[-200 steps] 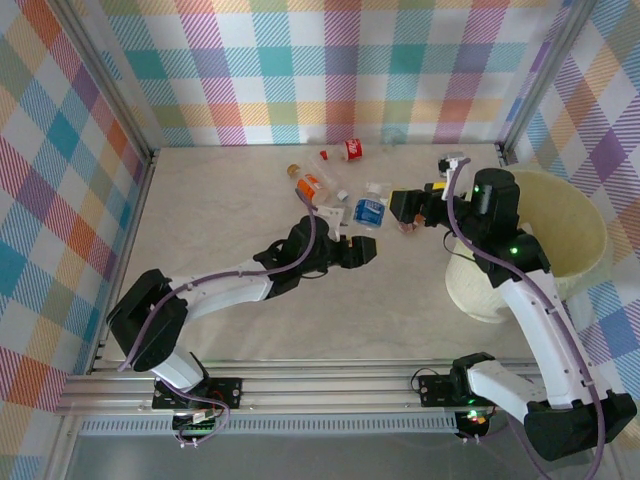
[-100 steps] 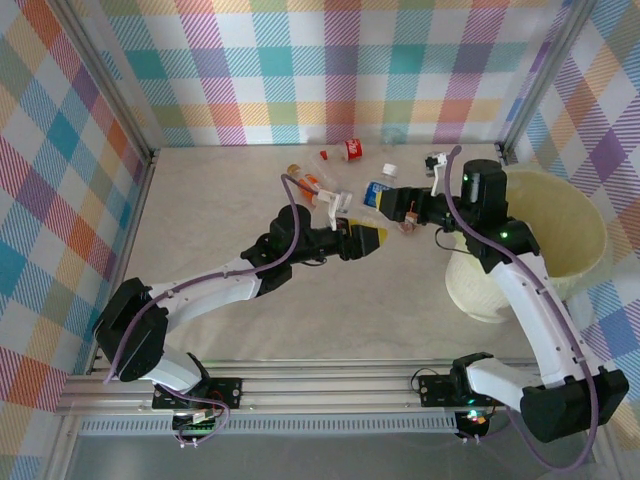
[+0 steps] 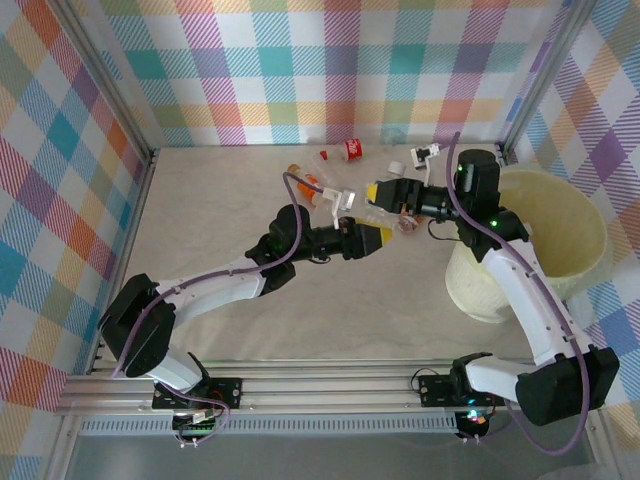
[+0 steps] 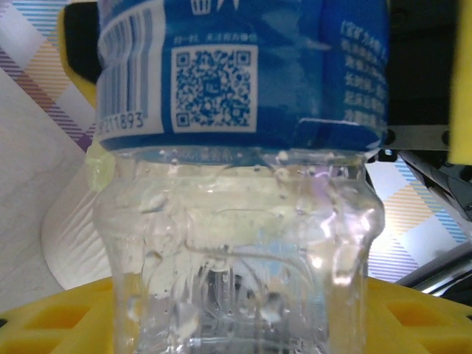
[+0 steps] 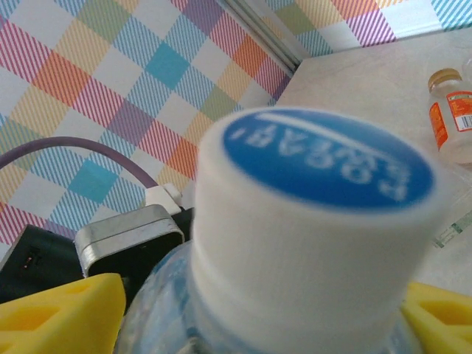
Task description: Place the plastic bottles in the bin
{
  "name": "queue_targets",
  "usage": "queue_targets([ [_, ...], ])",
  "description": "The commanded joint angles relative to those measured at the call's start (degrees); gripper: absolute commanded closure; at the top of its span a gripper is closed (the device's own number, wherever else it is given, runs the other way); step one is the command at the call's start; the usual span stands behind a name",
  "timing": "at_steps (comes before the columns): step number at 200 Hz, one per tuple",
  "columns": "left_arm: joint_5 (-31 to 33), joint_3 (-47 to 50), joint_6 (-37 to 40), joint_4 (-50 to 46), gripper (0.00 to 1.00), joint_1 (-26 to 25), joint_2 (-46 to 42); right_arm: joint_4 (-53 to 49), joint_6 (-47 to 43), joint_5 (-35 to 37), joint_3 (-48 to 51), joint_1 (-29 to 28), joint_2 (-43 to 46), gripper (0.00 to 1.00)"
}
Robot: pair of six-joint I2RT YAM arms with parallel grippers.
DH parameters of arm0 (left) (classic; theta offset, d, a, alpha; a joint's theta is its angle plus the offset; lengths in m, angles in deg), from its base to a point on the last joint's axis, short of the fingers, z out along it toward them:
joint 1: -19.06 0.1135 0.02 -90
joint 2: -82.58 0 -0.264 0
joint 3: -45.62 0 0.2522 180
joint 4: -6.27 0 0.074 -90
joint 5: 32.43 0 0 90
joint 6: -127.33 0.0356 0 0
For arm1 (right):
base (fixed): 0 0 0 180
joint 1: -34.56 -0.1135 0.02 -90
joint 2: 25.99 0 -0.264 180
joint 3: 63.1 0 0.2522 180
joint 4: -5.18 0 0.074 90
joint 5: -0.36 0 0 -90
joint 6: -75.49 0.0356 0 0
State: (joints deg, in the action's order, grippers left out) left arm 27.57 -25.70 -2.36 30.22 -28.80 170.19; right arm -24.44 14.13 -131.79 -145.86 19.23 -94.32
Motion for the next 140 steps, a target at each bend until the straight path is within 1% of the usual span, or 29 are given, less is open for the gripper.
queue_targets([
  [1, -0.9, -2.1, -0.6, 2.3, 0.54, 0.4, 0.8, 2.8, 0.1, -2.7, 0.1, -0.5, 1.1, 0.28],
  [23, -0.5, -2.2, -0.7, 2.2, 0.54, 0.4, 1.2, 2.2, -0.6, -1.0, 0.0, -0.5, 1.5, 0.39],
  [33, -0.2, -2.2, -0.6, 2.0, 0.54, 0.5, 1.2, 1.7, -1.1, 0.1, -0.1, -0.5, 1.6, 0.42],
  [45, 0.4, -2.3, -0.6, 1.4, 0.51, 0.5, 1.3, 1.4, -1.7, 1.3, 0.0, -0.5, 2.0, 0.45],
  [51, 0.8, -2.4, -0.5, 0.7, 0.48, 0.6, 1.3, 1.3, -2.0, 2.1, 0.1, -0.5, 2.2, 0.46],
  [60, 1.7, -2.8, -0.2, -1.3, 0.39, 0.6, 1.4, 1.1, -2.3, 3.8, 0.1, -0.5, 2.6, 0.47],
  [74, 2.3, -3.9, 1.1, -5.2, 0.23, 1.0, 1.6, 1.8, -2.5, 6.4, 0.8, -0.3, 3.6, 0.48],
  [81, 2.4, -3.8, 1.4, -5.6, 0.17, 1.3, 1.5, 1.8, -2.6, 7.9, 1.0, -0.2, 4.1, 0.49],
  [90, 2.6, -3.2, 1.3, -5.0, 0.11, 1.6, 1.3, 1.3, -2.9, 10.7, 1.1, 0.0, 4.5, 0.50],
  [107, 2.7, -2.2, 2.2, -4.6, 0.06, 1.9, 0.6, 0.2, -3.6, 15.7, 1.2, 0.2, 5.8, 0.51],
  [123, 2.7, -2.2, 5.0, -6.7, 0.04, 1.9, -0.1, -1.0, -4.6, 20.7, 1.0, 0.8, 7.3, 0.52],
  [140, 5.2, -1.8, 7.7, -10.2, 0.02, 2.0, -1.3, -2.6, -6.6, 26.5, 0.5, 1.3, 9.4, 0.52],
])
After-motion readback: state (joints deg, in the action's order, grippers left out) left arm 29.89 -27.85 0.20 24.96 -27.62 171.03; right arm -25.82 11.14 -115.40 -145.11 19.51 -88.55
